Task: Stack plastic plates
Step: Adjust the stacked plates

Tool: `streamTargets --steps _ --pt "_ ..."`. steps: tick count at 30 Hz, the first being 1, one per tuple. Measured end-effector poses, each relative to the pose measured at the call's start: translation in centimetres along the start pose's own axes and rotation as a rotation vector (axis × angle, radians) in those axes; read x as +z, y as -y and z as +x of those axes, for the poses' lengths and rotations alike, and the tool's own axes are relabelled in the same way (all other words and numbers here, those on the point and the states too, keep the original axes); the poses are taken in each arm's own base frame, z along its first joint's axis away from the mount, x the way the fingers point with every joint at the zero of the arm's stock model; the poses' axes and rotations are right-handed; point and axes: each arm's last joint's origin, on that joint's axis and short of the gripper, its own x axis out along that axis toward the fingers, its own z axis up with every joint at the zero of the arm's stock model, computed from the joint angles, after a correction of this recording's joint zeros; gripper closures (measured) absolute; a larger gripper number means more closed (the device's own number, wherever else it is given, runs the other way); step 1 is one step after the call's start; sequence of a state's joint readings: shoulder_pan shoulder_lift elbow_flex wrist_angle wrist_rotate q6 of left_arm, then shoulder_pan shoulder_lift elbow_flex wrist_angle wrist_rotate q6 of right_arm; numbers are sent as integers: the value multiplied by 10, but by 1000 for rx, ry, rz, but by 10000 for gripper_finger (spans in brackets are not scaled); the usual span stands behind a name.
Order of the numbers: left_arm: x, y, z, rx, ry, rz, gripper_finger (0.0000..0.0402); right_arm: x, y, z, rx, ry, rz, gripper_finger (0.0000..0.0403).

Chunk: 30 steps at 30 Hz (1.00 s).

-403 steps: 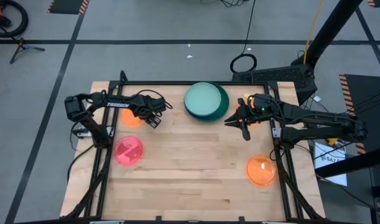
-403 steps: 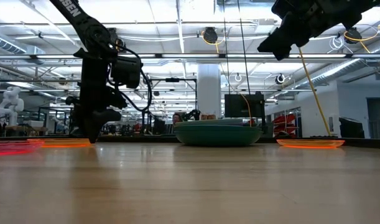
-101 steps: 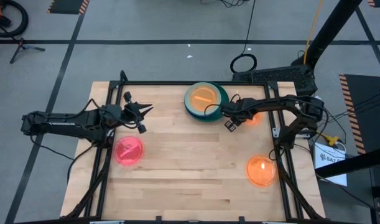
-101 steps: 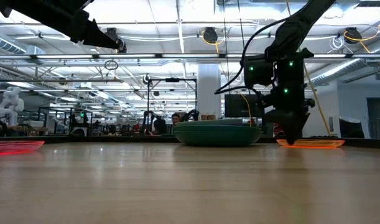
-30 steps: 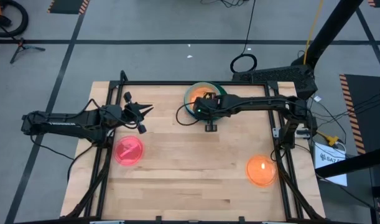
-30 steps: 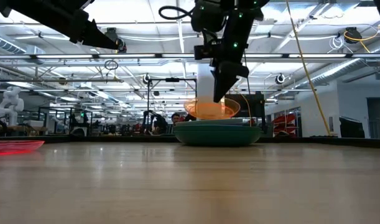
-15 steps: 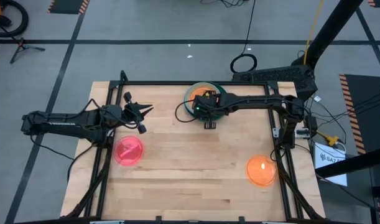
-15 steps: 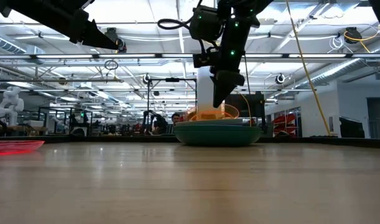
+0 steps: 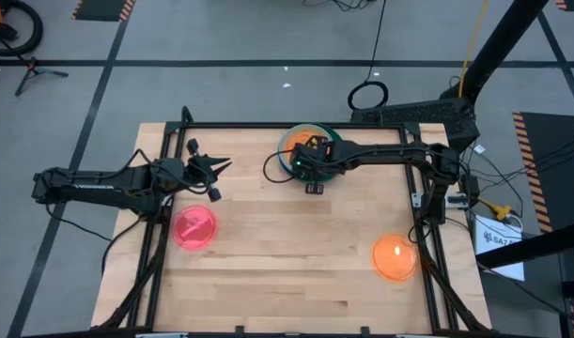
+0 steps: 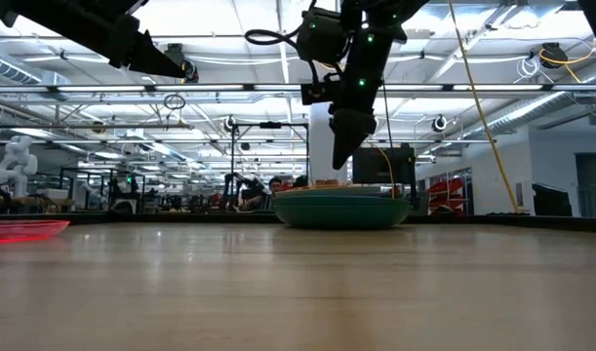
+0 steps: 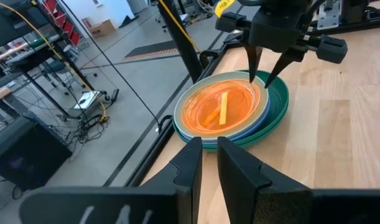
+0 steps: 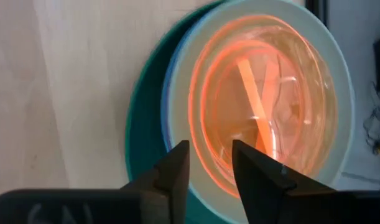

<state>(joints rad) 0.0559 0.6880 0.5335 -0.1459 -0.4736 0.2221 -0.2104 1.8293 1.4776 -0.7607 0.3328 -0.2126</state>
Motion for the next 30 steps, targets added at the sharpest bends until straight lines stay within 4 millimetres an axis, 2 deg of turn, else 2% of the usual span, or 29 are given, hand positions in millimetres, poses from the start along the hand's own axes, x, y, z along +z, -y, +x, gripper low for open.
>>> streamTargets --steps 11,16,20,23,27,30 --pt "-1 0 0 -2 -10 -115 344 -7 -18 -9 -3 -86 15 301" --pt "-3 1 0 -5 -33 -199 344 3 -31 -9 -3 26 -15 311" --pt "-5 2 0 -43 -44 -249 344 8 -39 6 -18 194 -46 317" --pt "-4 3 0 -71 -43 -271 344 2 -42 24 4 288 -95 323" --pt "-4 3 0 -76 -44 -287 344 -11 -31 46 -41 358 -85 334" --pt "-4 3 0 -76 -43 -287 344 -19 -21 55 -57 348 -30 344"
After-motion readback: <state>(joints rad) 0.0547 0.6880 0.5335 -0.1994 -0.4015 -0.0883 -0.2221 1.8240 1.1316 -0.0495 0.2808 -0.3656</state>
